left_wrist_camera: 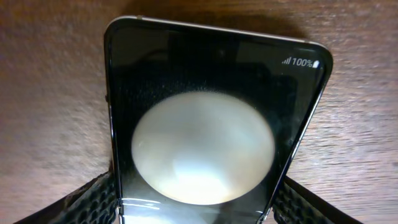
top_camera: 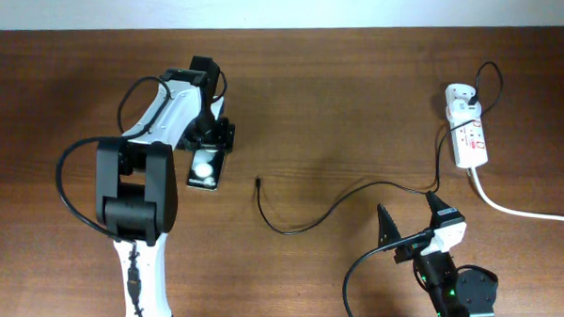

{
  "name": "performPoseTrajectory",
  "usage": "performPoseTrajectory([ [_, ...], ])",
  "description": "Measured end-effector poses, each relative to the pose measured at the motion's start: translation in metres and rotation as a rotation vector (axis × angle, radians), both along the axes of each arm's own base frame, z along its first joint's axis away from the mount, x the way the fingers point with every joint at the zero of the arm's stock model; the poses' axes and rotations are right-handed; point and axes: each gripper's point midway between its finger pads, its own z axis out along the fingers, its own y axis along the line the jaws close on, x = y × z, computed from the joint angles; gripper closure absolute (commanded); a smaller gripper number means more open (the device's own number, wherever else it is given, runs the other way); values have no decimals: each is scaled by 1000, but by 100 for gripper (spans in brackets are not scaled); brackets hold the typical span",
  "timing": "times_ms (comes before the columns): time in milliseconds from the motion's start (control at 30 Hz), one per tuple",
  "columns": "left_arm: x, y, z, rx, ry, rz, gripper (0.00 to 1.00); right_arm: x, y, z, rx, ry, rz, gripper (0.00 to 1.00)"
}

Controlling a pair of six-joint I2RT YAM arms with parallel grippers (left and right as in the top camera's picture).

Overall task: Plug charger to phone and switch on socket
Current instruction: 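Rotate the held phone with the left gripper, bottom edge toward center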

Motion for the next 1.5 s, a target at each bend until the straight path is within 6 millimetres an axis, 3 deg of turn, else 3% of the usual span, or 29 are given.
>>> performPoseTrajectory([
  [267, 0, -24, 2, -63, 8, 256, 29, 0, 0, 0, 0, 0, 0, 1],
  [300, 0, -28, 2, -64, 8, 273, 23, 0, 0, 0, -1, 0, 0, 1],
  [333, -1, -30, 2, -66, 8, 276, 1, 0, 0, 0, 0, 0, 0, 1],
  [500, -2, -46, 4, -93, 12, 272, 1, 0, 0, 0, 0, 0, 0, 1],
  [900, -8, -48, 4, -91, 35, 267, 1, 0, 0, 0, 0, 0, 0, 1],
  [1067, -25, -47, 0, 40, 59, 233, 1, 0, 0, 0, 0, 0, 0, 1],
  [1300, -48, -45, 5, 124, 122, 331, 1, 0, 0, 0, 0, 0, 0, 1],
  [1500, -48, -45, 5, 126, 122, 355, 1, 0, 0, 0, 0, 0, 0, 1],
])
